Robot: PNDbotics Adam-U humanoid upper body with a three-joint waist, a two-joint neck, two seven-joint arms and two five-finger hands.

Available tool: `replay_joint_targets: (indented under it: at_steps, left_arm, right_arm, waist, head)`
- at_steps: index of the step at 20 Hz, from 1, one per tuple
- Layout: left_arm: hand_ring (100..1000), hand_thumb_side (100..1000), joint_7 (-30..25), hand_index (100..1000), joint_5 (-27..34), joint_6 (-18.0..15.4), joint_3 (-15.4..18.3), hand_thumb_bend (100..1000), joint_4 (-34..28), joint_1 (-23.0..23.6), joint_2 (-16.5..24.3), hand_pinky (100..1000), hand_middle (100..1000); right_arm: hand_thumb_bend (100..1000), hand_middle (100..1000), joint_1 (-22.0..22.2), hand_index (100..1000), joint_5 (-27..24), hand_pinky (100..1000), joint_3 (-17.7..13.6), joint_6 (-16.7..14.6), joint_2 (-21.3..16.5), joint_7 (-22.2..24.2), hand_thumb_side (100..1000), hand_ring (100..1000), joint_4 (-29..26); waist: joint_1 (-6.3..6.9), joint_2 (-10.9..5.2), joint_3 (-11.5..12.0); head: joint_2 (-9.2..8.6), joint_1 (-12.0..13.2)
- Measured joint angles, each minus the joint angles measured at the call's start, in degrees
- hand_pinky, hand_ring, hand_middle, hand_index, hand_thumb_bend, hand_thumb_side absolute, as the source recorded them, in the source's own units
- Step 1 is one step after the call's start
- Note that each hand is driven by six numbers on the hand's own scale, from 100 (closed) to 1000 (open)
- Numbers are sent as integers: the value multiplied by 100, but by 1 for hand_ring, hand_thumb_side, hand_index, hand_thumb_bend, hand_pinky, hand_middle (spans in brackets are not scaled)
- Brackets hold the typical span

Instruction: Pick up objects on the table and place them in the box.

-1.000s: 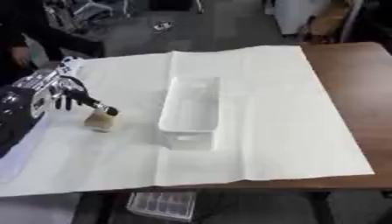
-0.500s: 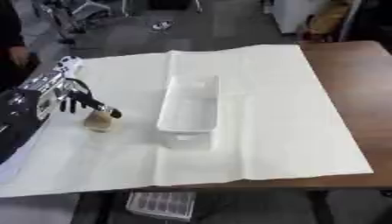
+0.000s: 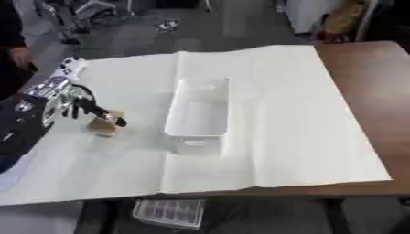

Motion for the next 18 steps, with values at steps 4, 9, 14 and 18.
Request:
replay_joint_targets:
  at_steps: [4,9,14,18]
  left_arm:
    - [723,893,43,909,-114,-45,0,1000,87,-11,-118,658,825]
    - [711,822,80,902,-166,-130,-4,1000,205,50,-254,654,816]
    - [681,823,180,878,-197,-154,-4,767,243,67,-293,628,788]
    - [607,868,353,809,-190,-121,-3,398,243,67,-293,560,702]
  right_arm:
    - [100,468,-6,644,-2,377,1,1,4,1,1000,470,0]
    - [100,464,-24,643,-2,376,1,2,47,3,1000,468,0]
    - [100,462,-25,643,-2,376,1,6,48,7,1000,467,0]
    - [100,461,-25,643,-2,376,1,7,48,7,1000,467,0]
  waist:
    - [0,5,-21]
    - [-1,29,-32]
    - [-3,31,-33]
    - [-3,31,-32]
  head:
    - [0,46]
    - [23,82]
    - [46,85]
    - [46,111]
